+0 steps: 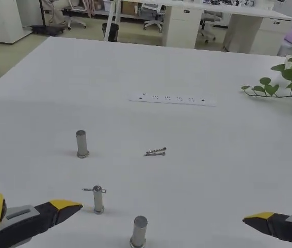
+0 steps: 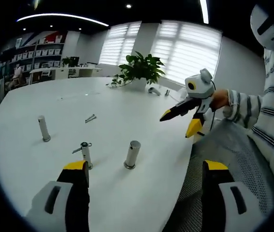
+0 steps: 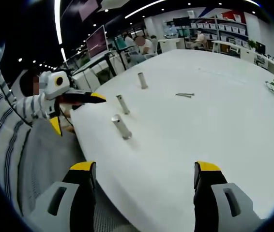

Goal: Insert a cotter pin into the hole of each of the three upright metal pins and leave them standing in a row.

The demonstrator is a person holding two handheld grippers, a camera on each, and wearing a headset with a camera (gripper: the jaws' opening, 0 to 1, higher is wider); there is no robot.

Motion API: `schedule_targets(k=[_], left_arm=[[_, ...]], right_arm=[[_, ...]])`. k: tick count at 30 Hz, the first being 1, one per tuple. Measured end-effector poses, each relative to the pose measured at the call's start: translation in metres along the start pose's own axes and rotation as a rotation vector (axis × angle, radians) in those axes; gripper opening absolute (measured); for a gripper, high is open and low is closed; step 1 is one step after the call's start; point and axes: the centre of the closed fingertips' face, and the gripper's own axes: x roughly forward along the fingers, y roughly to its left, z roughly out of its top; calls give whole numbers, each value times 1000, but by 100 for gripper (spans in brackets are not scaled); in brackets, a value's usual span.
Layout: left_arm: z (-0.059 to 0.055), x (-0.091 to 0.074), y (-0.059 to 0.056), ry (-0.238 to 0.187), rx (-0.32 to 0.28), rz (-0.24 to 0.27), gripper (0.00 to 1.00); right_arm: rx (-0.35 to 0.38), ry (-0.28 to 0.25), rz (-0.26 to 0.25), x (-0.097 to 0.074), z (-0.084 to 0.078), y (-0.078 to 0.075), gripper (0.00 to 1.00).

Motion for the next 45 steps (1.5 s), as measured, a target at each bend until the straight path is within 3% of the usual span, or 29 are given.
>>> schedule_targets(k=[6, 10, 15, 20, 28, 34, 37, 39, 41, 45], left_arm=[[-8, -5, -10, 38, 17, -19, 99], [-12, -6, -8, 36, -7, -5, 99], [-12, -10, -5, 20, -32, 11, 99], [-10, -14, -1, 7, -41, 29, 98], [-15, -17, 2, 23, -44, 42, 98], [-19, -20, 3, 30, -52, 52, 97], [-19, -22, 6, 31, -58, 67, 96], [-22, -24, 13, 44, -74, 94, 93], [-20, -25, 17, 26, -80, 107, 92], [-19, -26, 18, 21, -87, 113, 92]], right_arm=[[-54, 21, 4, 1, 15, -5, 84], [-101, 45, 8, 5, 27, -11, 84], [-197, 147, 28, 11, 33, -21, 84], [-241, 175, 41, 20, 49, -32, 83], [-286, 234, 82, 34, 58, -40, 82], [-300, 249, 93, 44, 68, -45, 82], [-251, 204, 99, 51, 83, -46, 82], [-256, 196, 114, 54, 91, -47, 82], [-288, 186, 119, 61, 99, -49, 82], [-318, 188, 139, 76, 106, -51, 77]])
